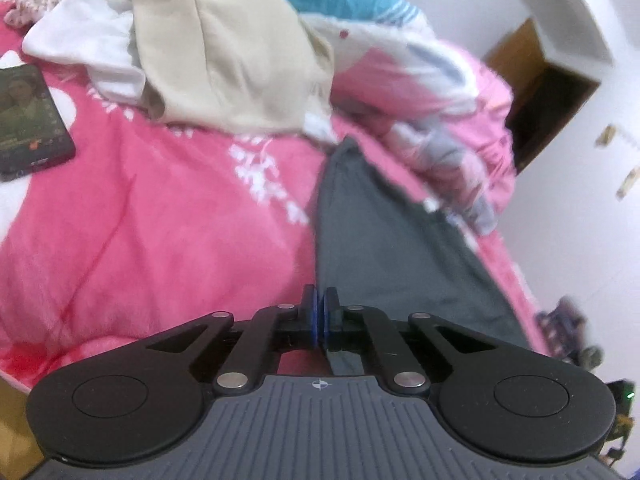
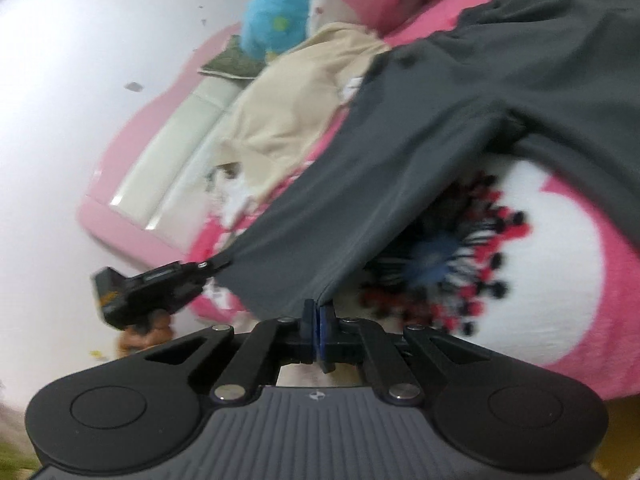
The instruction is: Fold clothes
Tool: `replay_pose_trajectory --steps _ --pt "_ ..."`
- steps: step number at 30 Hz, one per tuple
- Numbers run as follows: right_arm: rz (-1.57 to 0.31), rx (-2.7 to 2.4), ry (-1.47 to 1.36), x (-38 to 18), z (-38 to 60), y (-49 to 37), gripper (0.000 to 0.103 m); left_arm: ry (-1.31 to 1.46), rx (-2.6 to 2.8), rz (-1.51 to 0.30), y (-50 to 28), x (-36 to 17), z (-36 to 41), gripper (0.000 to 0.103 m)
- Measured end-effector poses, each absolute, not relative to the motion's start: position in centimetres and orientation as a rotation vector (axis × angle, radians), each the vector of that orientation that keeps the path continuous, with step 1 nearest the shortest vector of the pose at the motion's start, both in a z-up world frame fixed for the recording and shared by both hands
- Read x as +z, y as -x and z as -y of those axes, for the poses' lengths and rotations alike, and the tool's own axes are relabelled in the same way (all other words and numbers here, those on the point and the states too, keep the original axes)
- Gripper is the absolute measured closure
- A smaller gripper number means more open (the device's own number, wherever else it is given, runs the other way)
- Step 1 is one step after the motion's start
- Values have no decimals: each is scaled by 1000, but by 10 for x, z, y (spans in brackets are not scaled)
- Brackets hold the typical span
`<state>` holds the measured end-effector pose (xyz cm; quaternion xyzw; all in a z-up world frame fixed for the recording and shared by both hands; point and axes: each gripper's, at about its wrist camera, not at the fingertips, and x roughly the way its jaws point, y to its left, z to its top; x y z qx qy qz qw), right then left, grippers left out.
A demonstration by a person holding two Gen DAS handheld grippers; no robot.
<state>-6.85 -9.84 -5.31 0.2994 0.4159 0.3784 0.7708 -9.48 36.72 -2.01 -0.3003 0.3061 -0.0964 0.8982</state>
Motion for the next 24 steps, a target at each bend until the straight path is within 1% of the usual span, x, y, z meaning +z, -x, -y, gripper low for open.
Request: replay_pose_trajectory --steps 2,6,9,13,17,19,20,23,24 --pt "-925 824 -639 -53 96 68 102 606 -185 -624 96 -17 -370 103" --pt "-1058 785 -651 -85 90 58 102 515 -132 -690 89 -27 -364 103" --pt "-1066 814 -654 -87 85 58 102 456 -93 -737 86 -36 -360 103" --pt "-1062 855 -647 -87 80 58 102 452 -69 -707 86 -30 -366 103" --pt "-1113 843 -604 -100 75 55 101 405 -40 -739 81 -38 -364 102" --pt "-1134 812 -574 -107 75 57 100 401 -24 -754 80 -43 -366 101" --pt "-1142 801 -566 -109 75 58 99 394 -14 -753 81 -44 -366 101" --pt "-1136 797 -562 -109 80 61 98 378 8 -742 83 -43 -366 94" --pt "-1122 801 -551 -105 82 63 98 380 19 -738 84 -42 -367 85"
